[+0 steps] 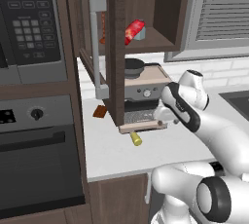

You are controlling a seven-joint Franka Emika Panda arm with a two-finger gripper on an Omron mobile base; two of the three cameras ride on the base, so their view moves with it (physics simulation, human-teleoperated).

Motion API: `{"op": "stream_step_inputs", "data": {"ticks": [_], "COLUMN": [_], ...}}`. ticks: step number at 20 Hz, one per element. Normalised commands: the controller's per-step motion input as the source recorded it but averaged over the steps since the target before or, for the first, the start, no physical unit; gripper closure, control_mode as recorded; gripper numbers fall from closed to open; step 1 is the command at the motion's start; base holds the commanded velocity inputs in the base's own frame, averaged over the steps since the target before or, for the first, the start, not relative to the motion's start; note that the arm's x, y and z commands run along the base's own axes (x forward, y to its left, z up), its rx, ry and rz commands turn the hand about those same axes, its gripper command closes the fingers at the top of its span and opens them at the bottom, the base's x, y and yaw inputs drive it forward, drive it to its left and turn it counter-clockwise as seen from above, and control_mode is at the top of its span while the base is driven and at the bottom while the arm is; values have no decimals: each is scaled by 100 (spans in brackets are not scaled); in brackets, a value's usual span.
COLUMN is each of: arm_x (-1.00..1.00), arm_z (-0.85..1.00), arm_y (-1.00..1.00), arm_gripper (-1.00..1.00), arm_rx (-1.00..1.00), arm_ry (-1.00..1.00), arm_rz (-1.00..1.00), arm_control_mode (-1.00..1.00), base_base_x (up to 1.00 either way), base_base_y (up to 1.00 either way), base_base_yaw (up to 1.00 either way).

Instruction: Put the shaker and condiment bottle from the counter next to their counterparts in the cabinet.

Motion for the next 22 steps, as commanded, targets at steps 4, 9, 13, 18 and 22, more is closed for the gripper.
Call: {"op": "stream_step_inputs", "data": {"ticks": [4, 9, 13, 18, 22], "arm_x": [0, 7, 26, 55, 66], "arm_z": [-30, -16, -10, -20, -29], "arm_y": [63, 41, 33, 23, 10], "arm_gripper": [-100, -100, -100, -100, -100], "arm_rx": [0, 6, 5, 0, 0], "arm_ry": [0, 0, 0, 0, 0], "arm_rz": [-1, -4, -7, -10, -11], "arm_control_mode": [-100, -100, -100, -100, -100], "base_base_x": [0, 0, 0, 0, 0], "base_base_y": [0, 0, 0, 0, 0], "base_base_yaw": [0, 0, 0, 0, 0]}}
